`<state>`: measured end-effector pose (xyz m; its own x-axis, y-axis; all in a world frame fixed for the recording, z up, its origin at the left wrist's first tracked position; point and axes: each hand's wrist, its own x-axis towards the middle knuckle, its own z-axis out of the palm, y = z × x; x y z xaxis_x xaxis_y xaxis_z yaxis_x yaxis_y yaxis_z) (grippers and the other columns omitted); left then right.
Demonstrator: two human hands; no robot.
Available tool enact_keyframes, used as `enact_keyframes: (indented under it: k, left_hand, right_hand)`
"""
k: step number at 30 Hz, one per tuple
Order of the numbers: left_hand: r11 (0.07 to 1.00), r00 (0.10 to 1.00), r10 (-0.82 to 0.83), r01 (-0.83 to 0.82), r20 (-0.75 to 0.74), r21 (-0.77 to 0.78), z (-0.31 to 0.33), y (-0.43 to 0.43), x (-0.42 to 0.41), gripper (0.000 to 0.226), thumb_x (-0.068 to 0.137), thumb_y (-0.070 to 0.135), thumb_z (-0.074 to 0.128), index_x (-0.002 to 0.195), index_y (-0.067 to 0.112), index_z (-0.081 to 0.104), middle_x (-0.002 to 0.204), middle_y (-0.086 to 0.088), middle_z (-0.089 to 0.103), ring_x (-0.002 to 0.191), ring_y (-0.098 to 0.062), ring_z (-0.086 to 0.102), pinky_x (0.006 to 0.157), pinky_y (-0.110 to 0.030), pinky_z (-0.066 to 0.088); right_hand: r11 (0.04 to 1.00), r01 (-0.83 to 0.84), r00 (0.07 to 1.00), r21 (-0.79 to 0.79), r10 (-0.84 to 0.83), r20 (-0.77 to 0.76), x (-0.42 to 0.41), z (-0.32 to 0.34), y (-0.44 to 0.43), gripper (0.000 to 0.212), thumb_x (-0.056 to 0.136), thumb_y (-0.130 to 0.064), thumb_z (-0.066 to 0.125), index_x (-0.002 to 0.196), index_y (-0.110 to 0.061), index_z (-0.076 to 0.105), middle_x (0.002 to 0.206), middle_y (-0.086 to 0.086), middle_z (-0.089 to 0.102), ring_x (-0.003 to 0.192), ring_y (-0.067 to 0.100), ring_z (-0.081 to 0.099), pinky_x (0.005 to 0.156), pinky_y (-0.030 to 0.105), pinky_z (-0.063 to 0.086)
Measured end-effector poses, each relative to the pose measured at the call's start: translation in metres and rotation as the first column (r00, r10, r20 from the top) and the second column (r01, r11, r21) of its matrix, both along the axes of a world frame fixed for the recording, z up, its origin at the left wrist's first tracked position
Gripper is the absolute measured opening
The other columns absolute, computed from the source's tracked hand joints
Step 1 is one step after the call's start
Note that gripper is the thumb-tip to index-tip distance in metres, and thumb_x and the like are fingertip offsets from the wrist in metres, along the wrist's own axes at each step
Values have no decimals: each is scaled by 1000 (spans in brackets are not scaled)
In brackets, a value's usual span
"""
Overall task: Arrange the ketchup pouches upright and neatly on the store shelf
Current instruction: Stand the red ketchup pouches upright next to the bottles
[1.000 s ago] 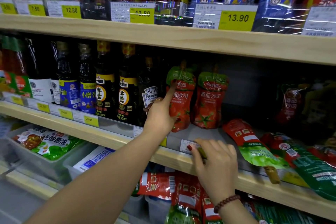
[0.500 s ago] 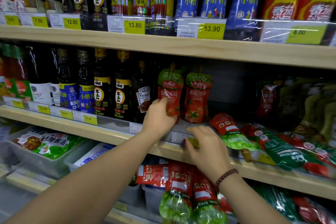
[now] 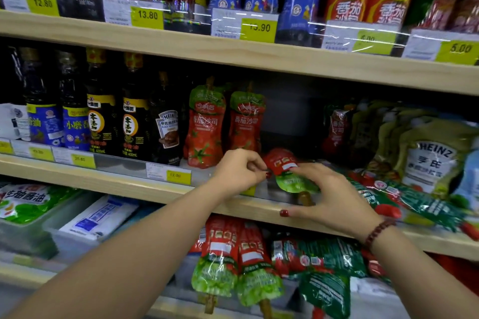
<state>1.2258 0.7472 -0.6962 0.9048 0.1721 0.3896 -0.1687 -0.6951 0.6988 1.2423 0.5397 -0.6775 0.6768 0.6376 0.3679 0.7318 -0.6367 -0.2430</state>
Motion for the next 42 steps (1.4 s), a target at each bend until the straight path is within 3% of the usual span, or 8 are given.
enact_keyframes:
  k: [2,8,12,15,21,30,36,42]
  left_hand:
    - [998,999,50,-50,-2,24,-3,0,1,15,74,18,71,66,30,66,65,11,64,69,-12,63,68,-29,54]
    - [997,997,71,-70,-5,36,-3,5,1,17,77,12,66,70,27,68,63,16,60,68,-12,62,64,-24,53]
    - [999,1000,31,-31,5,-45,-1,8,0,23,76,6,64,70,28,67,65,12,62,60,-2,58,55,-11,47]
    - [983,999,-41,44,19,-177,3,11,-2,26,73,8,73,87,28,66,88,2,66,76,-6,61,71,-13,50]
    - [983,991,-123,129,51,-131,9,9,1,67,66,26,82,124,38,51,126,8,54,114,-8,49,93,-27,44]
    - [911,978,-199,210,68,-356,12,-4,11,33,81,18,70,113,12,64,111,-3,69,102,-15,64,91,-34,52]
    - [874,975,-210,218,68,-434,16,3,13,24,83,10,67,106,6,68,105,-9,71,94,-17,68,83,-29,56]
    - [889,986,-164,167,44,-427,17,27,13,21,82,12,68,102,9,70,100,-5,72,91,-13,69,81,-26,56]
  right_hand:
    - [996,29,999,-88,-26,34,-1,-5,1,74,63,-55,71,128,-28,50,132,-10,50,120,11,46,101,32,40]
    - [999,49,976,11,-50,211,-5,-22,5,32,81,-8,57,113,-12,64,118,5,65,109,24,58,90,39,50]
    - [1000,25,956,3,-25,293,-5,-18,3,18,82,-2,54,94,-1,67,97,15,70,90,33,65,73,47,54]
    - [996,-33,924,88,-3,383,-3,5,1,11,79,0,58,84,-1,67,80,15,70,74,33,66,62,45,55]
    - [970,-81,955,231,10,296,4,68,16,13,77,-10,65,84,-19,72,80,-1,71,76,17,66,74,39,56]
    - [986,-92,968,135,57,243,21,105,48,15,80,-16,63,87,-28,68,78,-6,59,79,20,63,70,31,52]
    - [990,-90,960,109,57,275,33,100,56,34,83,-22,60,115,-32,58,107,2,66,94,23,62,72,29,50]
    - [995,-64,933,77,32,359,30,67,43,58,81,-26,60,133,-40,38,126,8,52,109,30,53,87,41,50]
